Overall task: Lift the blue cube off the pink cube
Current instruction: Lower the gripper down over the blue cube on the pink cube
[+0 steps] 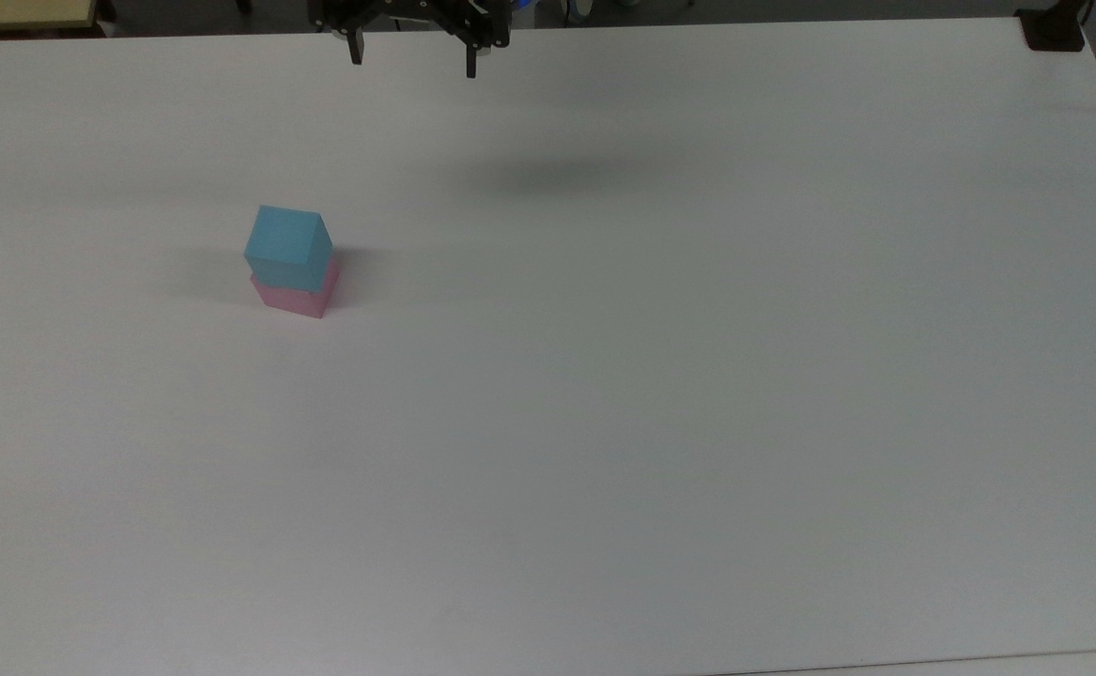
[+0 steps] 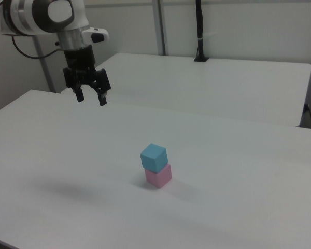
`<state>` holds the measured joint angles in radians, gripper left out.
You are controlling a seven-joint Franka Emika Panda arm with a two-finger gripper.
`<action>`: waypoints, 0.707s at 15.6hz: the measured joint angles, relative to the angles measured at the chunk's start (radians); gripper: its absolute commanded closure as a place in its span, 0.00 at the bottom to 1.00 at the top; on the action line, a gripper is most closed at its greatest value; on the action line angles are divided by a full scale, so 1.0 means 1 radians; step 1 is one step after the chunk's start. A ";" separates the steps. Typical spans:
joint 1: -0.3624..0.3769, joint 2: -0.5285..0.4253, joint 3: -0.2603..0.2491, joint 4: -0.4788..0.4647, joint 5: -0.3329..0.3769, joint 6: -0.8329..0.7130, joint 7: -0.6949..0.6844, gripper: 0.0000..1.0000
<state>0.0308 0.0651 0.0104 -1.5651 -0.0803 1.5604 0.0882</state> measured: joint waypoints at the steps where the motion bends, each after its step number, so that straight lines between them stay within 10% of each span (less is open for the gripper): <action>1: 0.000 0.000 0.000 0.000 0.000 0.000 -0.001 0.00; 11: -0.062 0.005 -0.009 0.000 0.003 0.000 -0.020 0.00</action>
<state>-0.0314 0.0699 0.0014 -1.5655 -0.0773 1.5604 0.0687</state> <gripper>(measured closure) 0.000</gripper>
